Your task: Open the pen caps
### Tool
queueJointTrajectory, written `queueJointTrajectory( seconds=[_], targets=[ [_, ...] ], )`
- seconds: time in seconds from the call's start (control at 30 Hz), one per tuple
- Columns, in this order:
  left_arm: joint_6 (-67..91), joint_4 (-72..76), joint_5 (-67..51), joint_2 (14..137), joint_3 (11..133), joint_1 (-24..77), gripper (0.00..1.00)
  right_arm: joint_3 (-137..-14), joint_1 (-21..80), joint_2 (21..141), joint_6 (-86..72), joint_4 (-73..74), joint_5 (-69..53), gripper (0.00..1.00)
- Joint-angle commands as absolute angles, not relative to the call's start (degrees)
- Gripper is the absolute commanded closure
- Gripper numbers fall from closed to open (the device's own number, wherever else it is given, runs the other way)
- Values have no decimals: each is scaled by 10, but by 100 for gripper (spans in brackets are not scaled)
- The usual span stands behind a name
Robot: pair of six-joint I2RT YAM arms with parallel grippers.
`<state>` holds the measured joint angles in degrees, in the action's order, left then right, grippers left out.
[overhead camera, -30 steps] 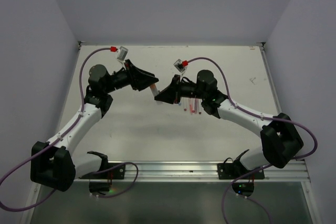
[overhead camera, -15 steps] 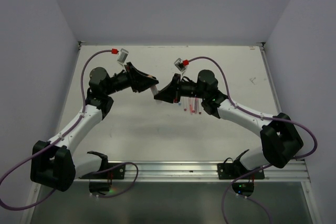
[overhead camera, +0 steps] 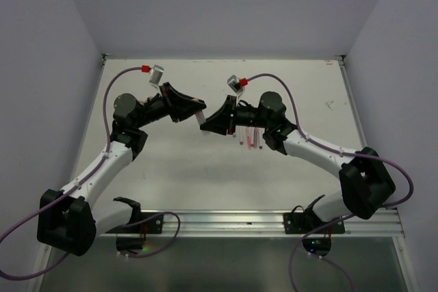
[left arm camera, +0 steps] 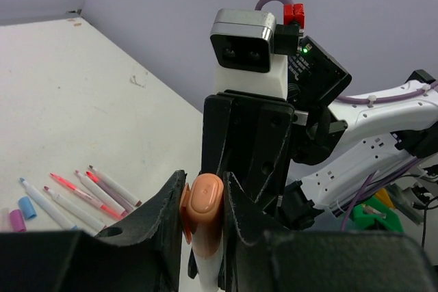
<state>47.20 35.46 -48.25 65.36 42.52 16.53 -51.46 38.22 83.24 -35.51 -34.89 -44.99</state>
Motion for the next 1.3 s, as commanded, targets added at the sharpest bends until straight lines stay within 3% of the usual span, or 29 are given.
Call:
queueJointTrajectory(
  seconds=[0.0, 0.47, 0.7, 0.77, 0.8, 0.83, 0.93, 0.97, 1.17, 1.27],
  targets=[
    [465, 453, -424, 624, 441, 164, 100, -489, 381, 832, -368, -352, -487, 100],
    [432, 542, -291, 618, 513, 164, 100, -364, 395, 842, -381, -398, -548, 100],
    [394, 512, -257, 616, 556, 162, 100, -313, 390, 832, -425, -473, -550, 100],
    [373, 434, -265, 625, 575, 160, 100, -302, 368, 813, -429, -458, -521, 100],
    [340, 338, -272, 644, 600, 160, 100, -323, 343, 763, -373, -333, -466, 100],
    [339, 298, -272, 644, 600, 160, 100, -323, 339, 762, -344, -332, -437, 100],
    [306, 162, -281, 677, 627, 159, 100, -373, 333, 710, -239, -123, -340, 100],
    [298, 135, -280, 685, 631, 159, 100, -384, 331, 702, -226, -52, -256, 100],
    [243, -66, -251, 767, 657, 159, 92, -426, 271, 669, -200, 90, -50, 100],
    [230, -130, -243, 825, 671, 160, 90, -432, 236, 678, -210, 119, -5, 100]
  ],
)
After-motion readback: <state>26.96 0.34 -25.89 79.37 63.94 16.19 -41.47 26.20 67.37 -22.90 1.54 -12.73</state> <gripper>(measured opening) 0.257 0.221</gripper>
